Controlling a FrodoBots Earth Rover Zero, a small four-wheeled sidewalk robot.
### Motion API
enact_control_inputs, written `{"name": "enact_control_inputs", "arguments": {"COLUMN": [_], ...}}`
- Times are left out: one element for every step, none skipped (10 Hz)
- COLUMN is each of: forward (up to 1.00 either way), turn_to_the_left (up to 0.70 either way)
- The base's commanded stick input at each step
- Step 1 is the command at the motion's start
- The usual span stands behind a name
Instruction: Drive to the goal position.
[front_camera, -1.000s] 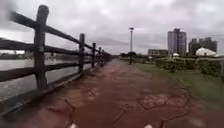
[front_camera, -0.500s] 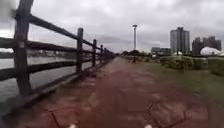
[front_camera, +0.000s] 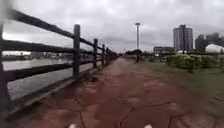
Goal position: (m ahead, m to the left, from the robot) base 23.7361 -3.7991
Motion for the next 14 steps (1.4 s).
{"name": "enact_control_inputs", "arguments": {"forward": [0.85, 0.85, 0.85, 0.85, 0.85, 0.85, 0.80, 0.66, 0.46, 0.18, 0.00, 0.00, 0.00, 0.00], "turn_to_the_left": [0.01, 0.01, 0.01, 0.01, 0.01, 0.01, 0.01, 0.01, 0.01, 0.00, 0.00, 0.00, 0.00, 0.00]}}
